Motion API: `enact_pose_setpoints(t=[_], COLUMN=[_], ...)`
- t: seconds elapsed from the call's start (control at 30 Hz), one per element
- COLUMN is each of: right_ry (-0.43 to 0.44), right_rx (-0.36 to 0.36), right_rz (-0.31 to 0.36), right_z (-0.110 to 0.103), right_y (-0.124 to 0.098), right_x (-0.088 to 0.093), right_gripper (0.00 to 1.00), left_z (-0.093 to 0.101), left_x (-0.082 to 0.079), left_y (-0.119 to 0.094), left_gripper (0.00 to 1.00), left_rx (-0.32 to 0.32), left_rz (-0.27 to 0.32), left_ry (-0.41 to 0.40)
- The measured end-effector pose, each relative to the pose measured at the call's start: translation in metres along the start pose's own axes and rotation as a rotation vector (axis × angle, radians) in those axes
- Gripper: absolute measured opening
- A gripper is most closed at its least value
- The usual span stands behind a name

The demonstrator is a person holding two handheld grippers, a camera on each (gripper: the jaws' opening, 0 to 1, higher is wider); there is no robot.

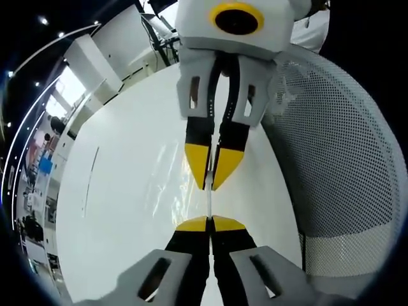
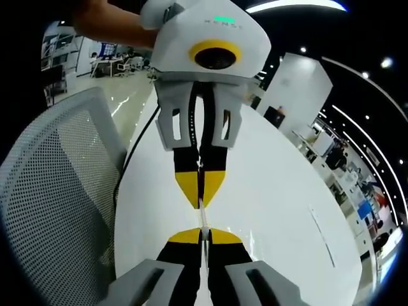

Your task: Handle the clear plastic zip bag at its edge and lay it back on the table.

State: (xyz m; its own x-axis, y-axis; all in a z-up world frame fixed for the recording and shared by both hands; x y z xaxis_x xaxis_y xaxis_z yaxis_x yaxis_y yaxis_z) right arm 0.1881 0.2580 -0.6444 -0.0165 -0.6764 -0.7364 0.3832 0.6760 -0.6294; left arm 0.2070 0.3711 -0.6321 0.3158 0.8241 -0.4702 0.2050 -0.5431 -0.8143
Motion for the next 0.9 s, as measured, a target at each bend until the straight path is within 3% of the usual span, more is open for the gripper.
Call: enact_pose_setpoints(t=[0.9], right_ry=[0.010], right_rx=[0.009], right_rz=[0.000], right_z=[0.0011], right_y=[-0.0025], right_x=[0.0011], right_gripper=[0.00], left_z=[-0.0008], left_x=[0.0041], left_y=[-0.0033], left_gripper=[0.00], left_rx=[0.000], left_rz=[-0.007], left_ry=[-0.010])
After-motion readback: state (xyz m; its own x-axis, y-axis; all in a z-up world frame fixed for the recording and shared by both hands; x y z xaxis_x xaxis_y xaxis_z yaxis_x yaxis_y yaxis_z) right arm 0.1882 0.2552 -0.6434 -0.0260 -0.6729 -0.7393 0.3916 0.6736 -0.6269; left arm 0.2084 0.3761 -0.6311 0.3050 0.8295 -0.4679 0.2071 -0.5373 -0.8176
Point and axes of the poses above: the point that each gripper's makers call its tool centre point, and the gripper's own axes: y roughly forward along the fingers, z roughly to its right, x roughly out of its underside, the point moved 8 cm from there along -y, roughly backward along the fingers, and after that the axes turned 8 degrees about y, right-handed, at the moved point
